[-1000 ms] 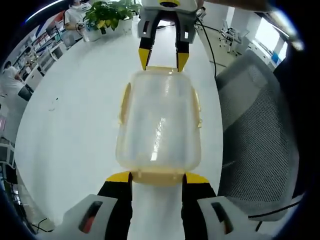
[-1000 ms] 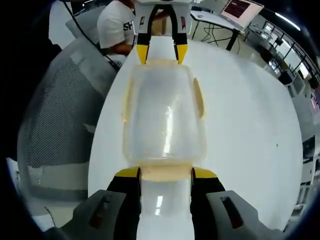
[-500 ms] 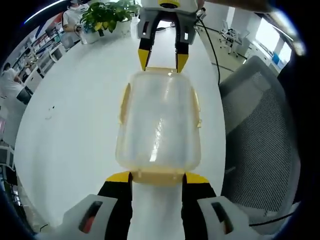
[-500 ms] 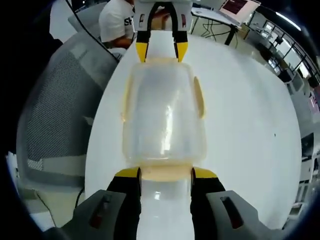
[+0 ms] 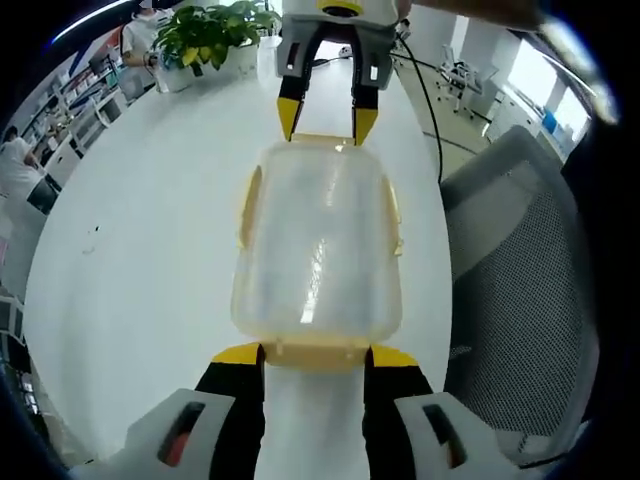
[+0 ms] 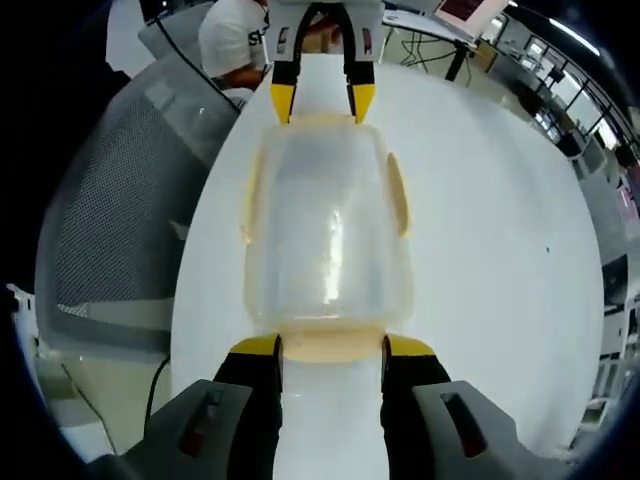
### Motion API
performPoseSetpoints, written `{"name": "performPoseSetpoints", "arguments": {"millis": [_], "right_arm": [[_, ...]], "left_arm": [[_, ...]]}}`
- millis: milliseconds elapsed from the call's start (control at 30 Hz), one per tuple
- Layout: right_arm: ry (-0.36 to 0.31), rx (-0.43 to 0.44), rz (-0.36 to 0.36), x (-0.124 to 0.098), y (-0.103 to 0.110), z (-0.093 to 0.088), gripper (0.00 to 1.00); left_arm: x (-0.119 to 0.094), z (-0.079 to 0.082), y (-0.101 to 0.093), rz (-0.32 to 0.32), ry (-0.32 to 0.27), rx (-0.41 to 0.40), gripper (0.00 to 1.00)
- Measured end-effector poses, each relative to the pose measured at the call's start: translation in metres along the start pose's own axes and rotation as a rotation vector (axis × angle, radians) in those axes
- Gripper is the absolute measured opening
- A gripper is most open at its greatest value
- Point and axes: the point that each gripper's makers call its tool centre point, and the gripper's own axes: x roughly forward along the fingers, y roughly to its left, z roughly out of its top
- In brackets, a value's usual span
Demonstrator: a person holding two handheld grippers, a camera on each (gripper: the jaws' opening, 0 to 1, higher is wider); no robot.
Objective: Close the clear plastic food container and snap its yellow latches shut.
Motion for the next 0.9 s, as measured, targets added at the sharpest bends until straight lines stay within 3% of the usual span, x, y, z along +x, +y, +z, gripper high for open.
{"name": "performPoseSetpoints", "arguments": {"millis": [500, 900], "right_arm": [[0.035, 0.009, 0.002, -0.008, -0.002, -0.034, 0.34], [0.057, 0.018, 0.003, -0.011, -0.002, -0.047, 0.34]], "left_arm": [[0.016, 0.03, -0.002, -0.017, -0.019, 0.005, 0.32], [0.024, 0.041, -0.002, -0.024, -0.018, 0.007, 0.32]]}}
